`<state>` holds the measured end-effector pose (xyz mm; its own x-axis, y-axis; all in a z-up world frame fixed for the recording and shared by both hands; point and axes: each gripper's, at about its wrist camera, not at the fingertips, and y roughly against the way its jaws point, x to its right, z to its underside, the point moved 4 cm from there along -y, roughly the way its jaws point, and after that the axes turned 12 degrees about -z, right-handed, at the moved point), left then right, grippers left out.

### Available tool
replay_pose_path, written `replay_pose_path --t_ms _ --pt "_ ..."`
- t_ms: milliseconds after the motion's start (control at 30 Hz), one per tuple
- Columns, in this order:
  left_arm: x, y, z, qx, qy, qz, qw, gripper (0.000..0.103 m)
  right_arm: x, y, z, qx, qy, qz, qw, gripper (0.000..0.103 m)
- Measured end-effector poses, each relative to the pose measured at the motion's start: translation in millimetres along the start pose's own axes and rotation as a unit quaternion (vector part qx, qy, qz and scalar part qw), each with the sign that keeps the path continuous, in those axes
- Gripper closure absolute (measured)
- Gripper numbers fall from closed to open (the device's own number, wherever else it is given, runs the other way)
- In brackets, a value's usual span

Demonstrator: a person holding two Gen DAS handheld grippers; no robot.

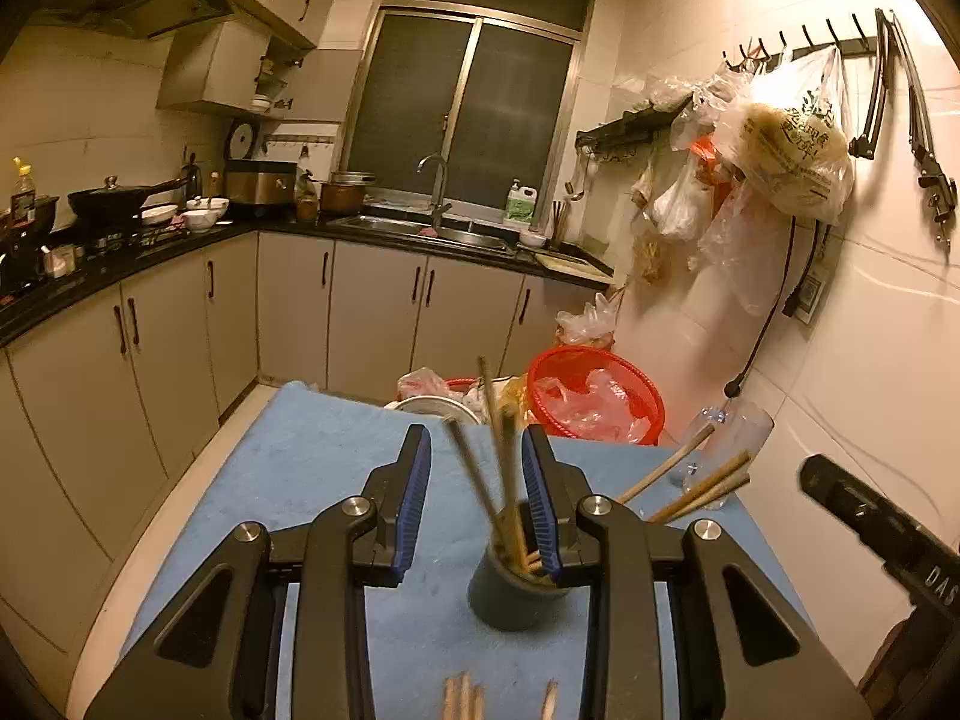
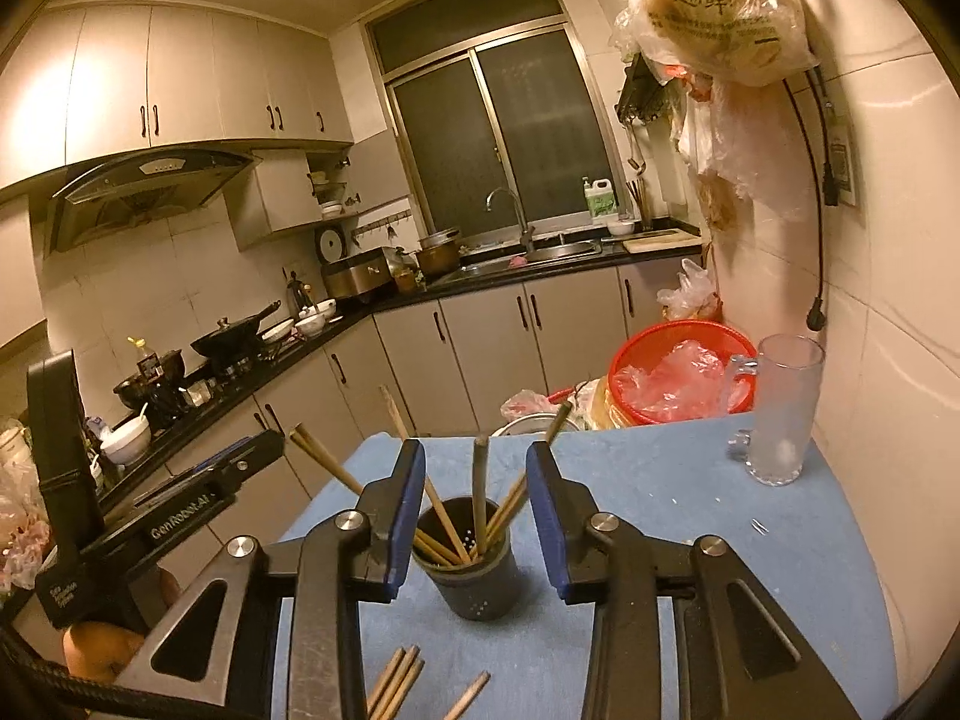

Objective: Organize utensils
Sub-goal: 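Open both tools to release the chopsticks into the cup, then move both tools back and close each on a loose chopstick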

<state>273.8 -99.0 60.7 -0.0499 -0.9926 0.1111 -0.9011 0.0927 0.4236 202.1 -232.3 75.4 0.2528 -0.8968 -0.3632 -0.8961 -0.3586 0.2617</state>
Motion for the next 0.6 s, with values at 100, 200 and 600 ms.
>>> replay_pose_path --t_ms 100,200,600 --pt "-18 7 9 -0.019 0.013 -0.005 0.9997 0.056 3 17 8 0.000 -0.011 0.001 1.000 0.054" --pt "-38 10 27 -0.054 0.027 -0.009 0.9981 0.053 6 28 24 -0.013 -0.025 -0.002 1.000 0.048" --pt "-54 -31 132 -0.291 -0.008 0.002 0.9568 0.046 30 23 102 -0.101 -0.110 -0.009 0.989 0.044"
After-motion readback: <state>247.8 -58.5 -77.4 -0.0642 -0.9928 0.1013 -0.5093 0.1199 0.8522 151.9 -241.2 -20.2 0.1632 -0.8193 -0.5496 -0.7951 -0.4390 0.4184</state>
